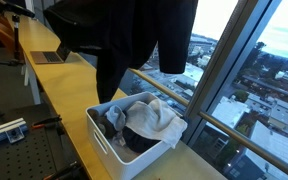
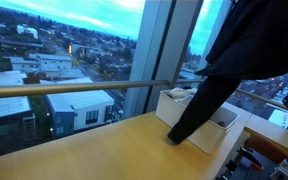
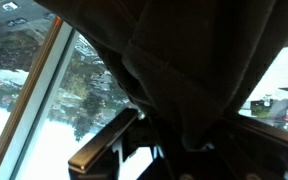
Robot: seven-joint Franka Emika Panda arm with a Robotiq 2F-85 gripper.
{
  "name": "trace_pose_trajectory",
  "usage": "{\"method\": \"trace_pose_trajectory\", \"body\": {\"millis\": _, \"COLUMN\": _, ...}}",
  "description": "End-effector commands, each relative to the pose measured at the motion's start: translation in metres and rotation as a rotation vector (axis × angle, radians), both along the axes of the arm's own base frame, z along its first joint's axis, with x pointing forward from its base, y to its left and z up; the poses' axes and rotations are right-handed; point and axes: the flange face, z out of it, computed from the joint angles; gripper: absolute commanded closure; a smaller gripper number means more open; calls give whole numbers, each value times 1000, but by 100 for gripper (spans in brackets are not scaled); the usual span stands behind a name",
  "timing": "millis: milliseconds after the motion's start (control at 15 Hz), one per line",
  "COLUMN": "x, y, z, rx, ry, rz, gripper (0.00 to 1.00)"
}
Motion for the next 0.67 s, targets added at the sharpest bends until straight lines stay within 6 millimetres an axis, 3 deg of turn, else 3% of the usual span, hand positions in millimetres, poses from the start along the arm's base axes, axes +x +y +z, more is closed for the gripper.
{"method": "trace_pose_trajectory", "body": {"millis": 0, "x": -10, "y": -11, "z": 26, "rx": -43, "ry": -40, "rz": 24, "gripper": 98}}
{"method": "trace_pose_trajectory", "body": {"millis": 267, "x": 11, "y": -15, "z": 18, "rx": -81, "ry": 10, "rz": 82, "gripper": 98}}
{"method": "trace_pose_trajectory", "body": {"millis": 467, "x": 53, "y": -20, "z": -8, "rx": -92, "ry": 76, "rz": 142, "gripper": 98}}
{"method": "trace_pose_trajectory", "body": {"millis": 600, "x": 92, "y": -37, "z": -36, "rx": -72, "ry": 121, "rz": 174, "gripper": 98}}
